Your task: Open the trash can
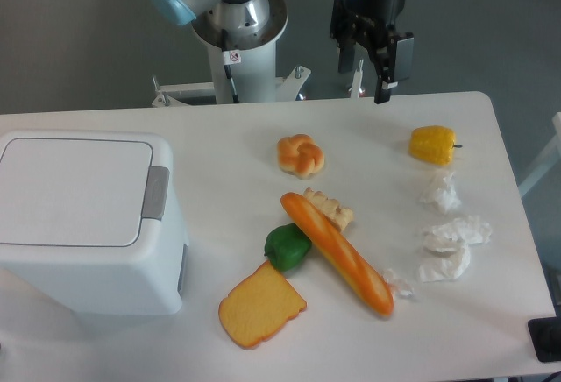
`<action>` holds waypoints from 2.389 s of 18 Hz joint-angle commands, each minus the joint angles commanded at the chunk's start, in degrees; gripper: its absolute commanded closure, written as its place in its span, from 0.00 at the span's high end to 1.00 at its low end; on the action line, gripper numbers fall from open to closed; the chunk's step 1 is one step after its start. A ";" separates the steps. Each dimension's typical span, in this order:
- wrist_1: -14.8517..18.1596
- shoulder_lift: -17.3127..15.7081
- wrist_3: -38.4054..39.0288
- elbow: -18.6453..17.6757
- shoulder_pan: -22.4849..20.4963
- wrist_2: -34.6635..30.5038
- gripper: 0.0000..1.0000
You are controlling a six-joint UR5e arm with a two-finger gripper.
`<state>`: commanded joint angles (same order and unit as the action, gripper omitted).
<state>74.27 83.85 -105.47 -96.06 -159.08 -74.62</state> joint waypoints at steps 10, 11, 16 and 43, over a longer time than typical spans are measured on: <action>0.09 0.00 2.02 0.00 0.00 0.96 1.00; 0.17 0.00 2.02 0.00 0.00 1.23 1.00; 0.26 0.09 6.14 0.00 0.00 3.42 1.00; -5.01 3.69 52.01 5.62 10.90 11.78 1.00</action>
<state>69.26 87.54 -53.45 -90.44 -148.19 -62.84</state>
